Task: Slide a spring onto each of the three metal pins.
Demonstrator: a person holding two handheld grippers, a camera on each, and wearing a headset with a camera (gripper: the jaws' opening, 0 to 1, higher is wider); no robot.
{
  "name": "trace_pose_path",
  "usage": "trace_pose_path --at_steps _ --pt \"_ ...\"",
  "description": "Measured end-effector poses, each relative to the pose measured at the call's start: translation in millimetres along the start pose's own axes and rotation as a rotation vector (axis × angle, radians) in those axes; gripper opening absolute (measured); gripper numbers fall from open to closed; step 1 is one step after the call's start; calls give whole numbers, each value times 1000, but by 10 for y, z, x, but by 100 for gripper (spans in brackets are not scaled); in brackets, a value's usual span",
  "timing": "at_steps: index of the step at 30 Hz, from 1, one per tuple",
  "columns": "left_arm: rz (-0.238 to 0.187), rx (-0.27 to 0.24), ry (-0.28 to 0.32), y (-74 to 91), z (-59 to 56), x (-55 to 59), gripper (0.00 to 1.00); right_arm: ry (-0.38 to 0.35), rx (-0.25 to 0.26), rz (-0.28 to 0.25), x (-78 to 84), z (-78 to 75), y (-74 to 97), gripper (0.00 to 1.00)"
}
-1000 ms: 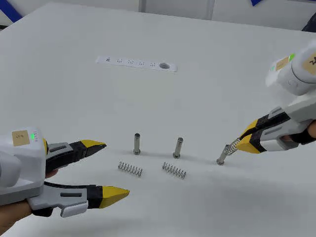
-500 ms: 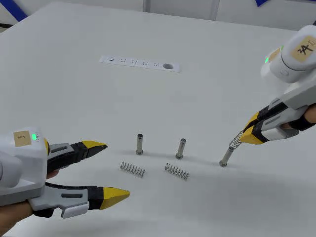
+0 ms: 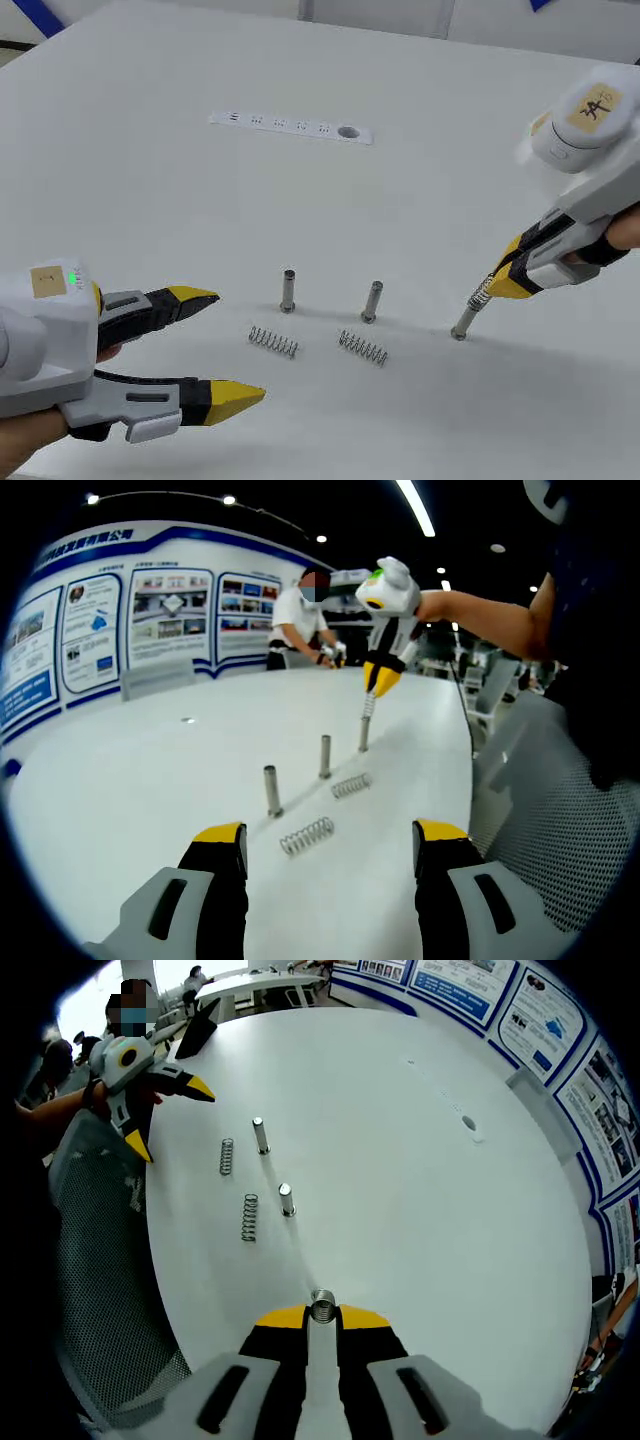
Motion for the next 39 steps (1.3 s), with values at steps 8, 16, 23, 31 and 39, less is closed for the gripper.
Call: trace_pose_path --at_steps 8,16,23,31,39 --pt "0 2 2 -11 1 4 68 -3 -21 18 -26 -16 -129 11" --pt "-1 2 3 -13 4 2 68 -35 -49 26 6 -26 -334 11" --pt "3 3 3 -26 7 12 68 -52 -54 20 23 -17 -458 11" --pt "4 1 4 -24 12 3 68 -64 -54 7 32 -10 -482 11" --pt "5 1 1 -22 14 -8 68 -66 -46 -11 55 12 -445 13"
Point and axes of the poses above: the centre of the closed fingertips' face, and the gripper's own axes: y roughly backward along the fingers, z roughly to its left, x roughly out of its underside, the point moved 5 cm from there along y, roughly backward along the fingers, and after that the axes turned 13 degrees about z, right-handed, at the moved point
